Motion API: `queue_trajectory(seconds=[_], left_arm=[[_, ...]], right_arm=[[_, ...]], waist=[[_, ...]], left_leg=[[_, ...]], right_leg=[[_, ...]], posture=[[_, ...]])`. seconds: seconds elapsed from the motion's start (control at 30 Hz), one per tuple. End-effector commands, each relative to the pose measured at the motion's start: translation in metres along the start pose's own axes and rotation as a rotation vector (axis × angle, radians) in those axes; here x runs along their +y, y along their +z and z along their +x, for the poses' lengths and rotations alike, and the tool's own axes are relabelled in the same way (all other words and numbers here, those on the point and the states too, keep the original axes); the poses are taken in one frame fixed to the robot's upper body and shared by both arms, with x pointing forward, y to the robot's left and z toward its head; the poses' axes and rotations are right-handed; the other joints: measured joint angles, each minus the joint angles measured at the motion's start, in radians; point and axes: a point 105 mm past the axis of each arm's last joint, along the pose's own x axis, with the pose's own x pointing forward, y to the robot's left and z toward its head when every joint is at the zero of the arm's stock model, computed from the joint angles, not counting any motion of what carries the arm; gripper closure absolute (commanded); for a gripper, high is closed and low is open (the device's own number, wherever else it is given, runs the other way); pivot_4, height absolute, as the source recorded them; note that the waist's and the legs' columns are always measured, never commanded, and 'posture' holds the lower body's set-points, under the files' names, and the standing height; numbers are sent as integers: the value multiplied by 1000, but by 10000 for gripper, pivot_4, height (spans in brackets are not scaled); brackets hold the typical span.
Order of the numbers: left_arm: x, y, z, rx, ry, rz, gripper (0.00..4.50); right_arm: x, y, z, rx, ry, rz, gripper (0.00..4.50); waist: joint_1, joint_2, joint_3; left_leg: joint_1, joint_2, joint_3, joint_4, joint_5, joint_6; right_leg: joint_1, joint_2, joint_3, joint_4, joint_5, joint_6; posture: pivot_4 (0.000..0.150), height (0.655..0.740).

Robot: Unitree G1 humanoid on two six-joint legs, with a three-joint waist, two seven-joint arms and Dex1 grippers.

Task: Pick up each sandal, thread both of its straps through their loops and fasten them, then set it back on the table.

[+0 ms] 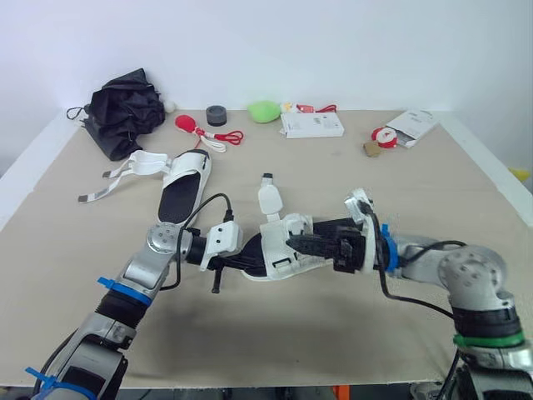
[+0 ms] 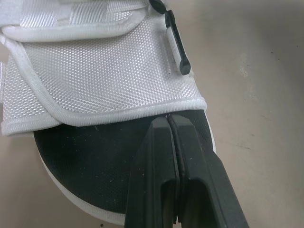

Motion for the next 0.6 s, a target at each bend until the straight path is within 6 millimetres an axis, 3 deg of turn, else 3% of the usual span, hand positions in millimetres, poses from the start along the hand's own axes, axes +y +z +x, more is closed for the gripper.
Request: queue_trajectory(seconds=[0.03,0.13,0.17,0.23,0.27,0.4,0.6], left_arm=[[-19,-28,8,89,-72,-93,45000],[-20,-29,7,91,-70,-95,45000],[-20,-29,7,91,-70,-96,45000],[-21,-29,7,91,-70,-97,45000],[-21,-29,7,91,-70,-97,45000],[-20,-28,8,87,-67,-97,45000],[-20,-28,8,88,-67,-97,45000]], right_arm=[[-14,14,-4,-57,-76,0,44428],[-24,17,-4,-71,-120,17,44428],[-27,18,-3,-75,-133,20,37126],[-25,19,-1,-82,-125,13,29334],[-24,19,0,-78,-124,0,22097],[-38,16,7,-34,-209,20,5827],[-49,22,2,-55,-240,44,5827]], waist=[[0,0,0],[0,0,0],[0,0,0],[0,0,0],[0,0,0],[-1,1,-1],[-2,1,-1]], left_leg=[[0,0,0,0,0,0],[0,0,0,0,0,0],[0,0,0,0,0,0],[0,0,0,0,0,0],[0,0,0,0,0,0],[0,0,0,0,0,0],[1,0,1,1,0,1]], right_leg=[[0,0,0,0,0,0],[0,0,0,0,0,0],[0,0,0,0,0,0],[0,0,0,0,0,0],[0,0,0,0,0,0],[0,1,1,0,0,0],[1,0,1,0,1,1]], posture=[[1500,7400],[1500,7400],[1500,7400],[1500,7400],[1500,7400],[1500,7400],[1500,7400]])
